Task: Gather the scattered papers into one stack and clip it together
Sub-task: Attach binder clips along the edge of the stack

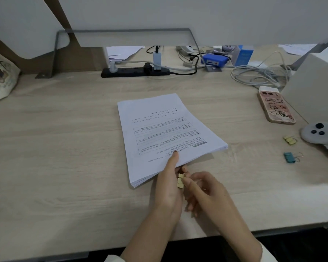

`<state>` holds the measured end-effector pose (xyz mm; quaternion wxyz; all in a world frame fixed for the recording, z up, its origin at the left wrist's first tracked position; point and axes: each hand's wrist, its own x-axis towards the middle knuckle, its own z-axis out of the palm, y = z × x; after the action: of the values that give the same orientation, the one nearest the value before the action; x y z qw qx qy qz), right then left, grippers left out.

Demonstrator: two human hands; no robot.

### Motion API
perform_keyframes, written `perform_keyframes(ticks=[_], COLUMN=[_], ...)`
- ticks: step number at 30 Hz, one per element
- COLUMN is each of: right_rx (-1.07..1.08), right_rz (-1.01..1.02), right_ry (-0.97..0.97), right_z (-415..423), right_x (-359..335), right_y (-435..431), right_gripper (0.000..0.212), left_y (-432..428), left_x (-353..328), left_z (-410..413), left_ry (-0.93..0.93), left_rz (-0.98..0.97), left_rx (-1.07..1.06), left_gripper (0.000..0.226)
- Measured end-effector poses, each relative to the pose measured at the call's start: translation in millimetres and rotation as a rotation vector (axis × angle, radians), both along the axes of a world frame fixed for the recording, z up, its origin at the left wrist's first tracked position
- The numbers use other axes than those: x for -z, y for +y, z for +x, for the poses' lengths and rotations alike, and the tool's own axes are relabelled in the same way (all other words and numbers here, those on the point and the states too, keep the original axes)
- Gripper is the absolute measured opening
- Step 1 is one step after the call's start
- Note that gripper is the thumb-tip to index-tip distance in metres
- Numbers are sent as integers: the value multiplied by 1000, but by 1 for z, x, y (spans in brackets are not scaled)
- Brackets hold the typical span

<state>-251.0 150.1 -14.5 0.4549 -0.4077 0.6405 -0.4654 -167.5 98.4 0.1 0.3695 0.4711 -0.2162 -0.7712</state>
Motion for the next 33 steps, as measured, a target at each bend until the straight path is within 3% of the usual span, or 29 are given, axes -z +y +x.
perform_keyframes(ticks=[2, 4, 8, 16, 25, 30, 33], right_rx=[-98, -175, -257, -402, -489, -371, -261], right_rz=[41, 89, 164, 168, 119, 136, 148], right_ry=[84, 44, -147, -8, -82, -394, -469], right_z=[-3, -4, -7, -13, -17, -12, -16], right_x=[-5, -11, -15, -19, -16, -14, -16], right_y=[-1, -3, -6, -13, -11, -6, -2], right_gripper=[33, 40, 33, 40, 46, 36, 39], left_y=[-2, -2, -1, -3, -3, -2, -1], left_x=[-3, -6, -7, -10, -10, -6, -3], left_z=[0, 0, 1, 3, 4, 4, 2], left_ry=[43, 46, 39, 43, 101, 42, 18], left_rz=[-11, -8, -13, -29, -9, -85, -140], left_rx=[-59, -35, -53, -73, -106, -97, -143], left_gripper=[34, 37, 33, 22, 19, 15, 15])
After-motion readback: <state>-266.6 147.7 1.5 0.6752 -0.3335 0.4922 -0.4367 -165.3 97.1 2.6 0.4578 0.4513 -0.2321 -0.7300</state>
